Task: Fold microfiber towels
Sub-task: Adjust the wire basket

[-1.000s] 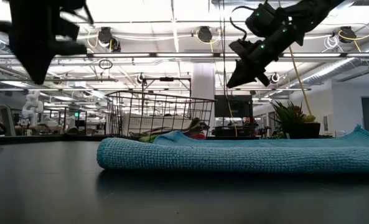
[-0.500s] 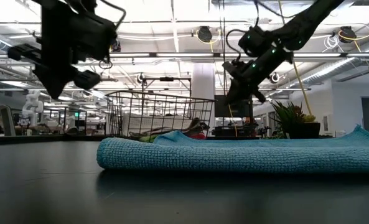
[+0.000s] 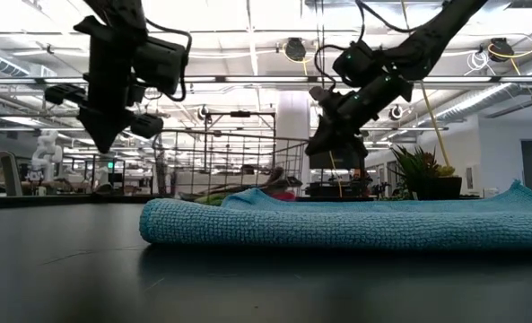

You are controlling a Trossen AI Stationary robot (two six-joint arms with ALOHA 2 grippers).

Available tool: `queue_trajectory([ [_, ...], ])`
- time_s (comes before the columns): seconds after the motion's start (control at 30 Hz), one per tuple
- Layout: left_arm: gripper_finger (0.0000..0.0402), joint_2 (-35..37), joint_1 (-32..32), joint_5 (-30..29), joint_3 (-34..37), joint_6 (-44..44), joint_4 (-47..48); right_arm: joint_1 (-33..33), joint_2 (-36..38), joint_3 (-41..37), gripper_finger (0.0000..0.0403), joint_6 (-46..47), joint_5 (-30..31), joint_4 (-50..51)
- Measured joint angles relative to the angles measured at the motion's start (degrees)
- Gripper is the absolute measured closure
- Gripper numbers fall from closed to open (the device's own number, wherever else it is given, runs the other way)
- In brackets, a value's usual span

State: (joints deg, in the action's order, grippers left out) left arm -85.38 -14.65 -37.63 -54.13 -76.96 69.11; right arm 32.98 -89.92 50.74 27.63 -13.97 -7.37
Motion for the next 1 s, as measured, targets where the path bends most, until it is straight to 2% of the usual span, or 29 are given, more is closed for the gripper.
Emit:
queue_trajectory([
  [0.17,0.0398,0.1,-1.3,-0.6,0.0,2.7,-1.9,-5.9,0.5,-0.2,0.0403,0.4,-0.1,3.7],
  [0.3,0.0386,0.1,-1.8,-2.5,0.1,3.4,-1.4,-9.8,0.8,-0.2,0.0403,2.3,0.3,5.0],
  [0.5,0.0385,-0.1,-2.6,-1.3,0.0,6.2,-4.7,-14.5,2.2,0.1,0.0403,3.9,0.6,4.0],
  [0.6,0.0396,-0.2,-2.7,-1.3,-0.1,9.1,-5.6,-15.7,3.1,0.1,0.0403,3.2,4.7,4.8],
  [0.73,0.0393,-0.1,-1.8,0.8,-0.6,12.0,-0.5,-16.0,7.6,0.1,0.0403,1.6,7.6,11.0],
  [0.9,0.0369,1.7,0.7,1.6,-0.8,6.9,9.8,-15.9,15.2,0.0,0.0403,-0.9,14.0,20.7],
  [1.0,0.0365,3.2,1.8,1.6,-0.8,4.9,12.9,-14.8,19.8,0.0,0.0403,-3.8,20.7,25.2],
])
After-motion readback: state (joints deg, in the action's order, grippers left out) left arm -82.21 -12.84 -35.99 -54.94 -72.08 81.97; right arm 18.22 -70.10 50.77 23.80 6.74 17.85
